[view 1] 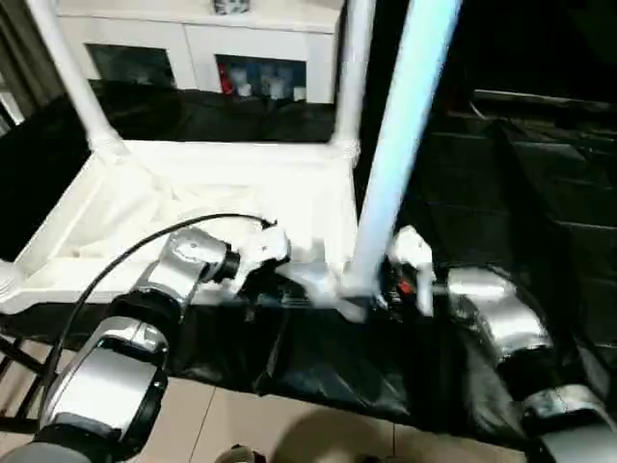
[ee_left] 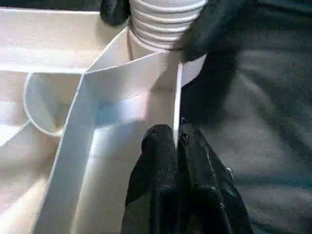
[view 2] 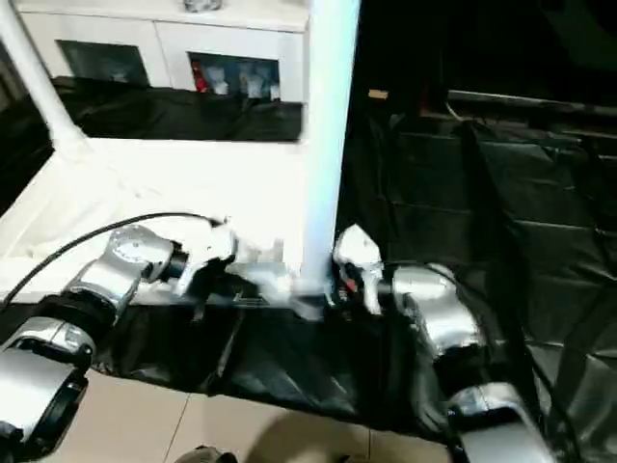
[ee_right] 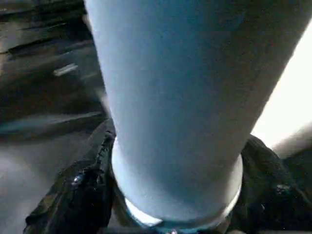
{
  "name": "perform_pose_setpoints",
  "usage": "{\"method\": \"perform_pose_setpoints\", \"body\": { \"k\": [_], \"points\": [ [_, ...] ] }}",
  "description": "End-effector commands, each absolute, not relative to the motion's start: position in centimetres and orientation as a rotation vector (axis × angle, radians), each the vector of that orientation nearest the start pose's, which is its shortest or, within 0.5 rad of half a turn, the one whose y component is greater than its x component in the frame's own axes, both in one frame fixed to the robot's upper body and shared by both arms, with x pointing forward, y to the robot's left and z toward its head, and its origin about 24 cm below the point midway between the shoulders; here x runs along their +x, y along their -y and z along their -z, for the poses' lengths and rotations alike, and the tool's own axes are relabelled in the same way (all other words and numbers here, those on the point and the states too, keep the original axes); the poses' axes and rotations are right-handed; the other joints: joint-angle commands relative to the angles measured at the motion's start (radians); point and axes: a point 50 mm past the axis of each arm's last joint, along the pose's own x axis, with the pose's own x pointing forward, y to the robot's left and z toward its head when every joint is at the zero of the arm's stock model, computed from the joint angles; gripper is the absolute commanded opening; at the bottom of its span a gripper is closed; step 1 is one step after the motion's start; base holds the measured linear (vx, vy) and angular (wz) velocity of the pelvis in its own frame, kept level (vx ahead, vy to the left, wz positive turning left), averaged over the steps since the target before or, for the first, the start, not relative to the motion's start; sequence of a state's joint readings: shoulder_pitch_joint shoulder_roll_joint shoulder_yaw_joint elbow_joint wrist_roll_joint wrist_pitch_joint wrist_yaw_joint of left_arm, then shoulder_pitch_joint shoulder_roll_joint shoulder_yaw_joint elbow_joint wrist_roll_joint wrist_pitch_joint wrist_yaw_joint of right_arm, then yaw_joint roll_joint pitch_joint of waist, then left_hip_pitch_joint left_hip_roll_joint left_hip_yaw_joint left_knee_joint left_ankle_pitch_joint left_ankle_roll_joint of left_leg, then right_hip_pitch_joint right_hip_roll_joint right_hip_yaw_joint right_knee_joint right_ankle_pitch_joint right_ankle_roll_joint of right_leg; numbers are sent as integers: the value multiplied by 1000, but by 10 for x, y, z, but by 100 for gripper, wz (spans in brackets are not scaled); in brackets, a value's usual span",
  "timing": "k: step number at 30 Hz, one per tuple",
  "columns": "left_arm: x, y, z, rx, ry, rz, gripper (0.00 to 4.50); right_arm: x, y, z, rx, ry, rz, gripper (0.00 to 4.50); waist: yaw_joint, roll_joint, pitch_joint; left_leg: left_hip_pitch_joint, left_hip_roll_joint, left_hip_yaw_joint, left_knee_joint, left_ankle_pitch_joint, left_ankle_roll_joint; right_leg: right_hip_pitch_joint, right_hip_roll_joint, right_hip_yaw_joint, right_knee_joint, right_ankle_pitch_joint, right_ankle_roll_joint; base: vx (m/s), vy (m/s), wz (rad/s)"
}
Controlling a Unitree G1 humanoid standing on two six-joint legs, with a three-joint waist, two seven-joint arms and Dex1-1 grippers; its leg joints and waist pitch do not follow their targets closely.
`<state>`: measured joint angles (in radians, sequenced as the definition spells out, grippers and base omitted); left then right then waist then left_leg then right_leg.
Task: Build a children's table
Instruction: Rotate leg to tighten
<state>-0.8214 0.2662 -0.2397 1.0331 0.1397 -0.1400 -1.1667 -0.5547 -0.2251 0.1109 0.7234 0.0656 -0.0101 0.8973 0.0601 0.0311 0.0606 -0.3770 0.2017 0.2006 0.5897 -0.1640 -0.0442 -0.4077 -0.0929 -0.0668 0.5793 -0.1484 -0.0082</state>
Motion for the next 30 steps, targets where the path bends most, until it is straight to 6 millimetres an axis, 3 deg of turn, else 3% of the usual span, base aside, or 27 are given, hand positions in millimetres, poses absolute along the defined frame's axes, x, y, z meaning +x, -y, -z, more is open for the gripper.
{"method": "perform_pose_setpoints", "body": {
  "k": [1, 2, 4, 6, 10, 11, 16, 21, 25, 26, 28, 30],
  "points": [
    [356, -100, -58, 448, -376, 1178, 0, 327, 108, -21, -132, -311, -890, 272, -13, -1, -62, 37, 24, -25, -80, -443, -36, 28, -54, 26, -87, -520, -180, 0, 0, 0],
    [357, -93, -57, 436, -372, 1153, 0, 330, 104, -20, -105, -307, -825, 272, -22, 1, -58, 33, 24, -29, -82, -456, -36, 28, -56, 25, -93, -559, -161, 0, 0, 0],
    [358, -81, -57, 423, -360, 1105, 0, 333, 94, -18, -72, -322, -752, 272, -32, 3, -56, 41, 20, -33, -81, -497, -33, 24, -52, 17, -104, -607, -136, 0, 0, 0],
    [359, -70, -57, 405, -346, 1067, 0, 338, 85, -17, -55, -329, -657, 272, -41, 3, -57, 46, 16, -34, -78, -517, -29, 20, -51, 15, -111, -622, -126, 0, 0, 0],
    [357, -60, -57, 408, -325, 1088, 0, 343, 75, -23, -10, -289, -601, 272, -48, 6, -60, 39, 14, -39, -82, -520, -13, 23, -51, 12, -116, -614, -109, 0, 0, 0],
    [357, -59, -57, 415, -321, 1096, 0, 343, 75, -24, -9, -280, -591, 342, -48, 3, -63, 36, 15, -39, -84, -512, -8, 26, -50, 15, -114, -584, -116, 0, 0, 0],
    [353, -65, -56, 451, -292, 1169, 0, 346, 84, -30, -45, -217, -608, 386, -48, 5, -68, 30, 19, -34, -88, -488, 1, 30, -49, 25, -96, -441, -180, 0, 0, 0],
    [347, -81, -56, 468, -285, 1272, 0, 343, 103, -35, -82, -206, -769, 393, -45, 3, -73, 21, 23, -24, -85, -407, 34, 44, -49, 31, -80, -301, -238, 0, 0, 0],
    [344, -92, -59, 430, -295, 1359, 0, 332, 113, -40, -119, -193, -977, 393, -21, 0, -79, 17, 24, -12, -74, -296, 83, 54, -49, 31, -66, -194, -273, 0, 0, 0],
    [342, -99, -60, 433, -315, 1398, 0, 326, 119, -41, -163, -196, -1077, 393, -14, 0, -79, 19, 26, -11, -72, -280, 91, 50, -49, 32, -63, -176, -282, 0, 0, 0],
    [341, -103, -59, 443, -327, 1418, 0, 322, 122, -40, -190, -211, -1136, 393, -8, 0, -82, 14, 26, -13, -71, -250, 99, 56, -49, 31, -55, -147, -289, 0, 0, 0],
    [340, -110, -59, 451, -347, 1448, 0, 318, 127, -40, -215, -233, -1210, 393, -3, 1, -80, 15, 28, -12, -70, -246, 97, 53, -49, 32, -54, -148, -291, 0, 0, 0]
  ]
}}
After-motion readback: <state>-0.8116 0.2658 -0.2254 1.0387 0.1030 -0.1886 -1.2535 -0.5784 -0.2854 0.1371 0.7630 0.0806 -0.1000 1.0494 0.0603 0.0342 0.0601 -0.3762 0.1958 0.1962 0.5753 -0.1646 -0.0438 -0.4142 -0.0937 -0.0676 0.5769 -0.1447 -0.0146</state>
